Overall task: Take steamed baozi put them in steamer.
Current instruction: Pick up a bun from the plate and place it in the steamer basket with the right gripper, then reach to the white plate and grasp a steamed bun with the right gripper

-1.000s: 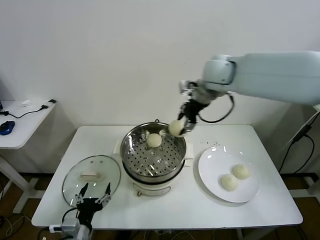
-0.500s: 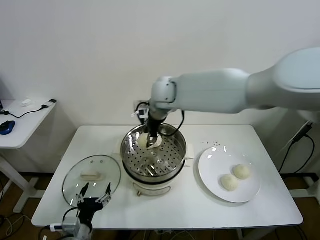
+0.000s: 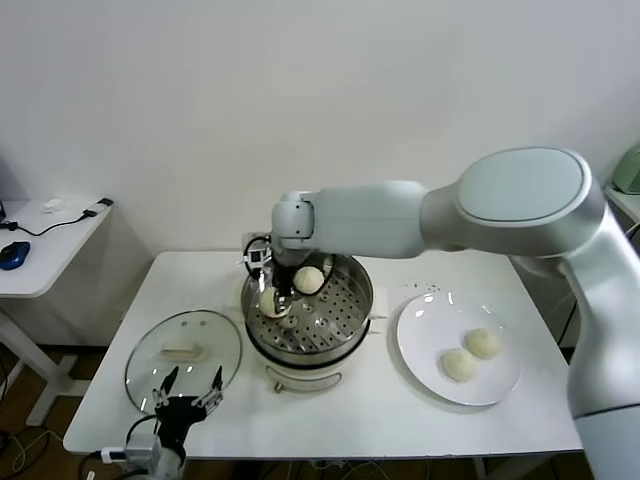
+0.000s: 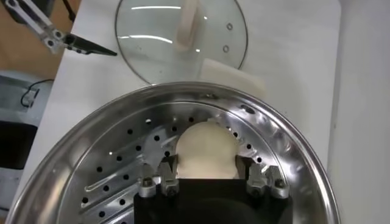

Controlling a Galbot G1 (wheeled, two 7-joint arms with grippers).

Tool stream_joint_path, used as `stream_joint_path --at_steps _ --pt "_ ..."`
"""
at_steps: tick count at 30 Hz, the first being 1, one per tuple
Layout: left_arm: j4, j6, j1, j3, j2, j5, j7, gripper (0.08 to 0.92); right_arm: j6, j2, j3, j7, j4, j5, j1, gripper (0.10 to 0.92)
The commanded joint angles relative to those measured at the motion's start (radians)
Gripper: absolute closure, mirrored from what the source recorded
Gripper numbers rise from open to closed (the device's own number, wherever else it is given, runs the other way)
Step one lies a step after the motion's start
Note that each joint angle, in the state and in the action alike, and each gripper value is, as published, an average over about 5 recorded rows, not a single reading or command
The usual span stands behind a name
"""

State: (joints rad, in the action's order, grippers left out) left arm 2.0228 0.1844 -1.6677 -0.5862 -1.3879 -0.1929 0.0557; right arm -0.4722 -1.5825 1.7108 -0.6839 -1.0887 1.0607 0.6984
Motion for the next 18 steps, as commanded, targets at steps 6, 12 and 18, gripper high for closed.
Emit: stream_joint_path --at_steps 6,12,18 --pt "0.020 -0.001 -0.007 0.000 0.001 -0.004 -0.001 0.177 0.087 0.140 0.008 -0.111 -0.109 -0.056 0.111 0.206" --pt "0.030 0.001 -0.005 0.002 -0.002 -0.007 -0.001 0.177 0.156 0.408 0.115 -0.220 -0.264 -0.115 0.323 0.202" --pt "0.032 0.000 -0.004 -0.002 -0.001 -0.009 -0.001 0.177 0.216 0.712 0.307 -0.304 -0.437 -0.246 0.505 0.203"
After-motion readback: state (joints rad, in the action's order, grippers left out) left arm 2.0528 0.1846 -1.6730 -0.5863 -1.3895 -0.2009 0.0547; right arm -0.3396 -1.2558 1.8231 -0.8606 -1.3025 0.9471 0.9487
